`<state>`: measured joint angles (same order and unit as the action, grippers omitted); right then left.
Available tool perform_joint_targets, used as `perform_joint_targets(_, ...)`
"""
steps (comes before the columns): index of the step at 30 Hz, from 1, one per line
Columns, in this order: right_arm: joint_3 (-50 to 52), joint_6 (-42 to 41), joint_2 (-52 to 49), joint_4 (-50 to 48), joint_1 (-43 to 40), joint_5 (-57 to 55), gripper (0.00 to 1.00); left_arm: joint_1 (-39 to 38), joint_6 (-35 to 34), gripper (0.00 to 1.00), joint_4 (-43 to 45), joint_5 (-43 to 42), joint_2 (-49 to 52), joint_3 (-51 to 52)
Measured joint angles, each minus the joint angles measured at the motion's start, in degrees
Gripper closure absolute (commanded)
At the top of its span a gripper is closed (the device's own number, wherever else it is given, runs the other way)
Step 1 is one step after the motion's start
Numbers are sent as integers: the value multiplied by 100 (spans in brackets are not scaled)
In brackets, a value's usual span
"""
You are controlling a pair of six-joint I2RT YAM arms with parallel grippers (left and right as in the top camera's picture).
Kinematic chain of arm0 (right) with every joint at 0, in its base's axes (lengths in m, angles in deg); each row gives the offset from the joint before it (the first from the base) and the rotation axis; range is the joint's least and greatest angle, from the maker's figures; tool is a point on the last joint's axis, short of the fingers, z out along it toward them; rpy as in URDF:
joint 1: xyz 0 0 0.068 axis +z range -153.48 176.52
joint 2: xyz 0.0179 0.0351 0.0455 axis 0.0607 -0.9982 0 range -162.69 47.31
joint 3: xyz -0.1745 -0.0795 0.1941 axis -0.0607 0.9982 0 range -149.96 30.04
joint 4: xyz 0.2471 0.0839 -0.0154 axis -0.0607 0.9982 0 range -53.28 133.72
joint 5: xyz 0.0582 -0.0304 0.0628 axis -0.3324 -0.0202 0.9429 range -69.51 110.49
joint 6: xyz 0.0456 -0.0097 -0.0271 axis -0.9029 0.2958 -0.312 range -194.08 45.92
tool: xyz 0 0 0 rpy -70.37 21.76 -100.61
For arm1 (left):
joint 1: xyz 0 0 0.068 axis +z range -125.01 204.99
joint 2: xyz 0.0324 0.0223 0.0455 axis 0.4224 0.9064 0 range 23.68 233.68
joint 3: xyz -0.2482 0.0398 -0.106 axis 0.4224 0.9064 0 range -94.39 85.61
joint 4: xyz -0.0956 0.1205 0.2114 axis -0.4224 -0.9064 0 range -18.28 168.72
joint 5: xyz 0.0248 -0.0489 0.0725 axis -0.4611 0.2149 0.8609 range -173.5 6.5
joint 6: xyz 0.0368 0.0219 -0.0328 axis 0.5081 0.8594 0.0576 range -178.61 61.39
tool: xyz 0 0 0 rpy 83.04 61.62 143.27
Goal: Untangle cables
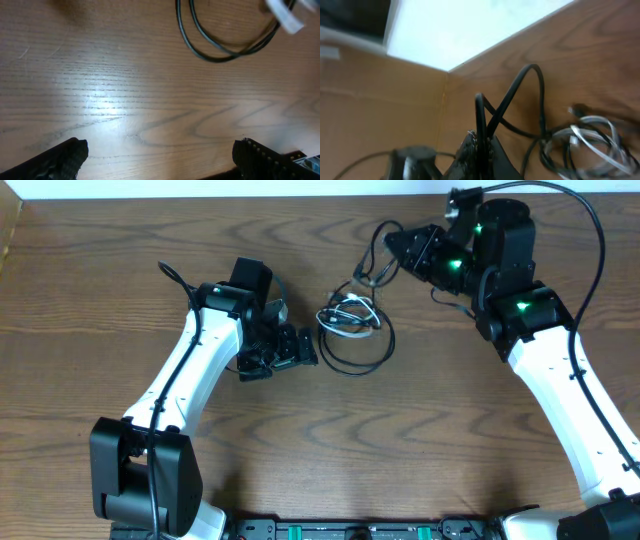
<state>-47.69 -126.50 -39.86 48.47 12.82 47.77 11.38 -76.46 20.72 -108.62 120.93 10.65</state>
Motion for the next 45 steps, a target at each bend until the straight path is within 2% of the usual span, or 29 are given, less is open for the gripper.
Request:
perform_joint_targets(2,11,-131,-2,-682,0,153,99,0,0,2,9,-2,0,0)
perform_joint_targets(5,20,-442,-2,-2240,2,678,98,0,0,2,20,0,0,2)
perform_joint_targets(7,0,-776,0,-3254,2,1014,92,0,-2,2,20,-2,0,2)
perform_joint_targets(10,-24,-1012,42,-3866,2,1298,92,0,-13,2,31,-4,0,2)
perform_joint_targets(13,-52,-946,90,-3329,2,1421,99,0,-15,2,35,-4,0,2)
perform_joint_targets(18,-66,-555,90,-721,37,1246,99,0,-17,2,61,-4,0,4)
perform_joint_targets(20,-37,-496,31,-133,101,1150,99,0,-17,2,98,-4,0,4)
perform_joint_targets(23,-20,-476,-48,-96,225,1145,99,0,-17,2,160,-2,0,4)
perform_joint_targets(25,11,-472,-59,-680,293,1257,99,0,-17,2,181,-2,0,4)
perform_joint_targets(26,17,-474,-59,-1064,310,1327,96,0,-17,2,188,-2,0,4)
perform_joint_targets(28,-2,-455,-52,-1716,319,1471,73,0,-17,2,199,-2,0,4)
perform_joint_targets(31,-24,-286,-42,-2173,319,1528,71,0,-17,2,201,-2,0,4)
perform_joint_targets(33,-48,26,-17,-1757,317,1453,72,0,-17,2,195,-4,0,4)
perform_joint_targets(35,-83,352,0,-918,319,1235,69,0,-20,2,188,-4,0,4)
perform_joint_targets(37,-94,621,-4,243,348,772,59,0,-20,2,188,-7,0,4)
perform_joint_targets(40,-66,855,-61,1276,409,190,60,0,-22,2,201,-4,0,4)
perform_joint_targets(42,-55,942,-118,1672,455,-94,59,0,-20,2,223,-2,0,4)
perform_joint_targets(45,-52,1001,-146,1733,463,-227,49,0,-20,2,262,-2,0,4)
